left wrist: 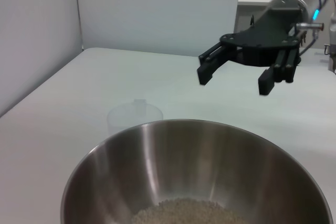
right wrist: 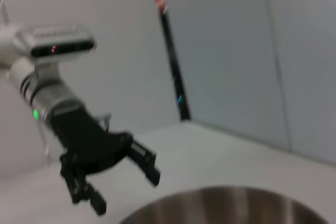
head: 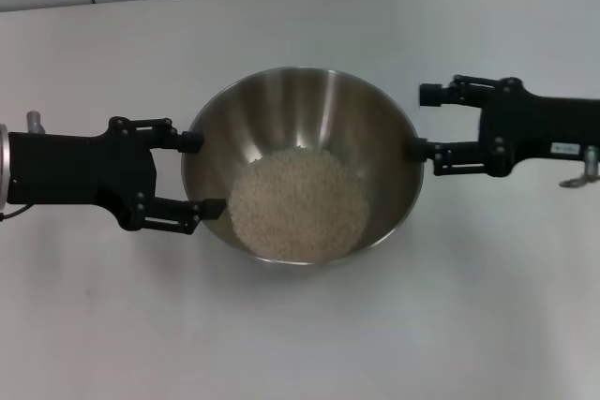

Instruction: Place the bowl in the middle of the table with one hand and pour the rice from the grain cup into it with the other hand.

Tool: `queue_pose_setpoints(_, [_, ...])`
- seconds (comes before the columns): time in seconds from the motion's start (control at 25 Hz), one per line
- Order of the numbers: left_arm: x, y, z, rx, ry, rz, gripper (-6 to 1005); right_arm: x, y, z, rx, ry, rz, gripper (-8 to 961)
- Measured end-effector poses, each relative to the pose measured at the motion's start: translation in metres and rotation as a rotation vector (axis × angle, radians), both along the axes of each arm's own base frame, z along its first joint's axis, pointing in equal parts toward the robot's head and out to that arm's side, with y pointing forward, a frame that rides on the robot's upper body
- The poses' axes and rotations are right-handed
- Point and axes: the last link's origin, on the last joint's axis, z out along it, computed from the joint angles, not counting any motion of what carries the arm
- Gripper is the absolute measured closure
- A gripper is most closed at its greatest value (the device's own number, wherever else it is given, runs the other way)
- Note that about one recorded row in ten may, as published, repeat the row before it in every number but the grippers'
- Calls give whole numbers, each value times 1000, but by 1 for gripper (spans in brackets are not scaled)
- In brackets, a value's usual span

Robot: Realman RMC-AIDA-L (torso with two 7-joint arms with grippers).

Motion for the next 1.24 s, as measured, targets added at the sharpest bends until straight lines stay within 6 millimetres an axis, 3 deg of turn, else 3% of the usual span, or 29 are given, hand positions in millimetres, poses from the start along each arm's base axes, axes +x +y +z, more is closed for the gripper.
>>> queue_pose_setpoints(0.24, [1,0,0,-4,0,0,137,-30,16,-8,-74,-161,36,117])
queue_pose_setpoints(0.48, [2,-1,-2,-16,3,0,137,-42,20,-21,-86,-256,52,118])
queue_pose_setpoints(1.24, [1,-1,-1,-14,3,5,137,-46,20,-20,-79,-276,70,116])
